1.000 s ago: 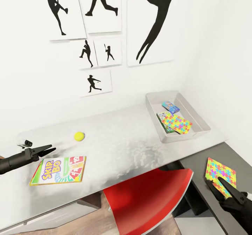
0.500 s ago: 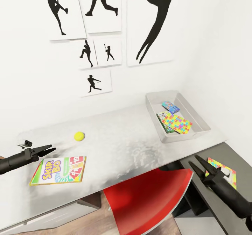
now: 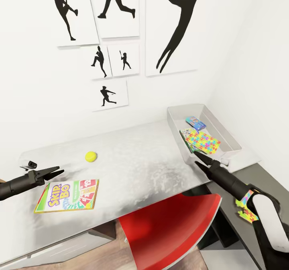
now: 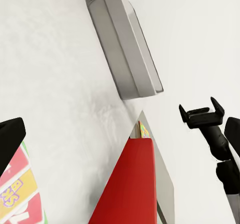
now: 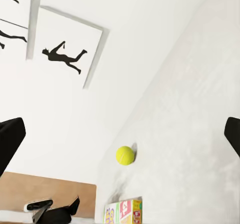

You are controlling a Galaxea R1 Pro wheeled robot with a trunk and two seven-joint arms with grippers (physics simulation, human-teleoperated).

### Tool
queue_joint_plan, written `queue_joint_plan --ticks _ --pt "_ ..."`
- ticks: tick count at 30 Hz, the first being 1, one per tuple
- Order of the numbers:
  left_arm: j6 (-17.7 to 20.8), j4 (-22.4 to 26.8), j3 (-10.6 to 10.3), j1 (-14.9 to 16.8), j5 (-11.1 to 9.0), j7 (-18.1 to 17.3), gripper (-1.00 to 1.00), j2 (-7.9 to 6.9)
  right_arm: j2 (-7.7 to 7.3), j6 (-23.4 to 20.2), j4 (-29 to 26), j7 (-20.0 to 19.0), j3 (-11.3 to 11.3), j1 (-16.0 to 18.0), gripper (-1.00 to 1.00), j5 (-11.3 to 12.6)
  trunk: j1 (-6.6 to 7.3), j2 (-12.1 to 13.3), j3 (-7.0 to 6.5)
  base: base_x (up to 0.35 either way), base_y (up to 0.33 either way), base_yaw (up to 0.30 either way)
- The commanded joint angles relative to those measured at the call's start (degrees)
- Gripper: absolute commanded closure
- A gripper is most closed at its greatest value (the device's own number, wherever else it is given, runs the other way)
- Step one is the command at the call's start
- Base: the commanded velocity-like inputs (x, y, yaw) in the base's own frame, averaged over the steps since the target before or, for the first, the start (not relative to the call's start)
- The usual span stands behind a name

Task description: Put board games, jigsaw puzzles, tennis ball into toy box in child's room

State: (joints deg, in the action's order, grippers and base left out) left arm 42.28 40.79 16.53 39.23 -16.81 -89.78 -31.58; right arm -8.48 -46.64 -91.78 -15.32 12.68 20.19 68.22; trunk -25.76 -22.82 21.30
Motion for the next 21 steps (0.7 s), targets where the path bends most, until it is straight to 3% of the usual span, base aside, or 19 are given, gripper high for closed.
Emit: queue_joint_plan --ticks 1,7,14,15,21 --pt "0.6 0.0 0.0 0.0 0.0 -0.2 -1.0 -0.02 0.12 -0.3 0.0 1.6 -1.0 1.1 -1.0 -0.2 -0.03 -0.1 0.09 0.0 0.0 0.0" --pt "0.6 0.0 0.0 0.0 0.0 -0.2 -1.0 -0.04 2.17 -0.3 0.0 11.5 -7.4 7.0 -1.0 -0.2 -0.03 -0.1 0.09 -0.042 0.022 0.0" --pt "0.6 0.0 0.0 0.0 0.1 -0.2 -1.0 -0.06 6.72 -0.5 0.1 23.9 -13.3 11.8 -1.0 -0.4 -0.03 -0.1 0.09 -0.125 0.151 0.0" --pt "0.6 0.0 0.0 0.0 0.1 -0.2 -1.0 -0.06 7.91 -0.5 0.1 27.6 -14.7 12.9 -1.0 -0.4 -0.03 -0.1 0.09 -0.148 0.209 0.0" --pt "0.6 0.0 0.1 0.0 0.1 -0.2 -1.0 -0.06 10.63 -0.5 0.3 37.4 -19.1 15.7 -1.0 -0.4 -0.03 -0.1 0.13 -0.132 0.197 0.067"
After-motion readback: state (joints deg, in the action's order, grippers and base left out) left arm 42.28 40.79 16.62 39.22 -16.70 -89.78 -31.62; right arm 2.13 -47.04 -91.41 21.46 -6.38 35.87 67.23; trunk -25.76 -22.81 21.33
